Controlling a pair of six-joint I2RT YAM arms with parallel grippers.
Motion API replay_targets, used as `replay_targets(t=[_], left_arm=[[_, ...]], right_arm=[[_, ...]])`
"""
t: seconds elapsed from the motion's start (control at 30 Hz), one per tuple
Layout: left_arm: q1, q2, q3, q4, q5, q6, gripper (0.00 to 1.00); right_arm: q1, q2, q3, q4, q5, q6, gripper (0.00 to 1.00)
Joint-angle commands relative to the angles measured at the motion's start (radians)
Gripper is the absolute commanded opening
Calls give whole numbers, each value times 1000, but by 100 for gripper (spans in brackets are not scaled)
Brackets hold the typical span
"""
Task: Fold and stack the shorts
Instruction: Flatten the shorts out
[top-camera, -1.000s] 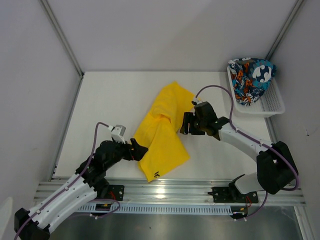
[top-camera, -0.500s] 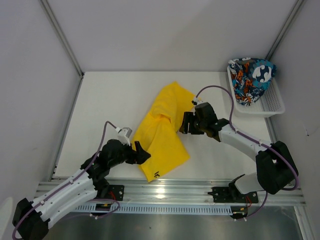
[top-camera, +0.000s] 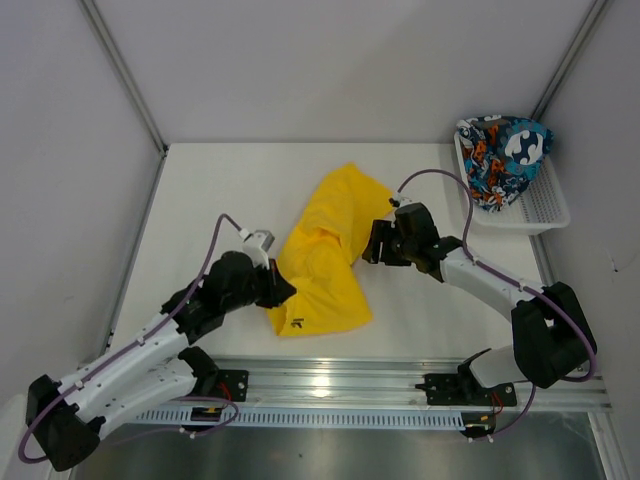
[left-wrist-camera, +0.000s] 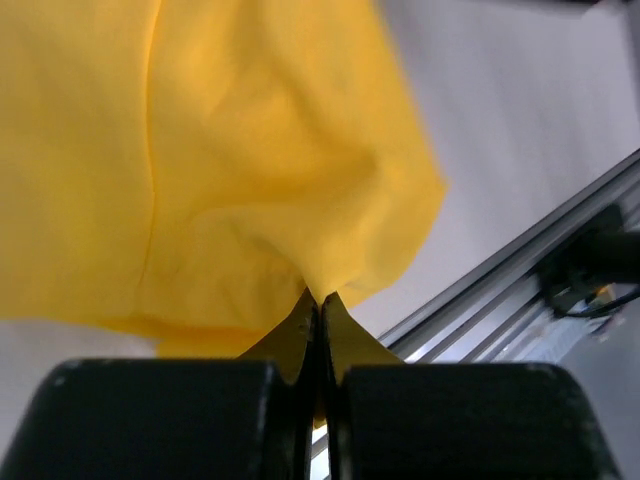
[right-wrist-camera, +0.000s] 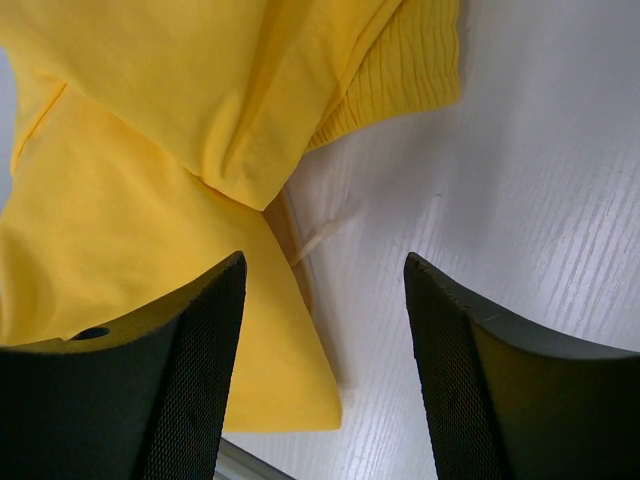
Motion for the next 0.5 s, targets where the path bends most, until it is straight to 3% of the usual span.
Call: replay_targets(t=[0.0,0.03,0.1,0.13,0.17,0.2,0.23,0.3,0.43,0.47], left_arm=[[7,56,283,-65,-50,61,0],[10,82,443,-82,-55,81,0],[62,166,556,-137,-55,92,0],[103,200,701,-157,-45,87,0],[163,264,740,-169,15,81,0],[321,295,771,-177,74,67,0],[413,322,811,-174,141,25,0],[665,378,802,-150,252,-35,0],[945,390,632,-73,196,-89,1],[990,396,600,-65,194,-108,26]], right_arm=[[-20,-25,-6,37,-8,7,66],[-23,-22,-3,39,-11,7,65],[-30,-18,9,39,-21,11,66],[-33,-12,15,40,-23,19,65],[-33,-8,20,45,-32,21,65],[-35,-7,29,46,-35,27,65],[-33,-4,32,49,-43,37,65],[-29,-4,35,57,-60,47,65],[-9,-10,37,54,-60,56,65],[0,-11,37,51,-57,57,65]])
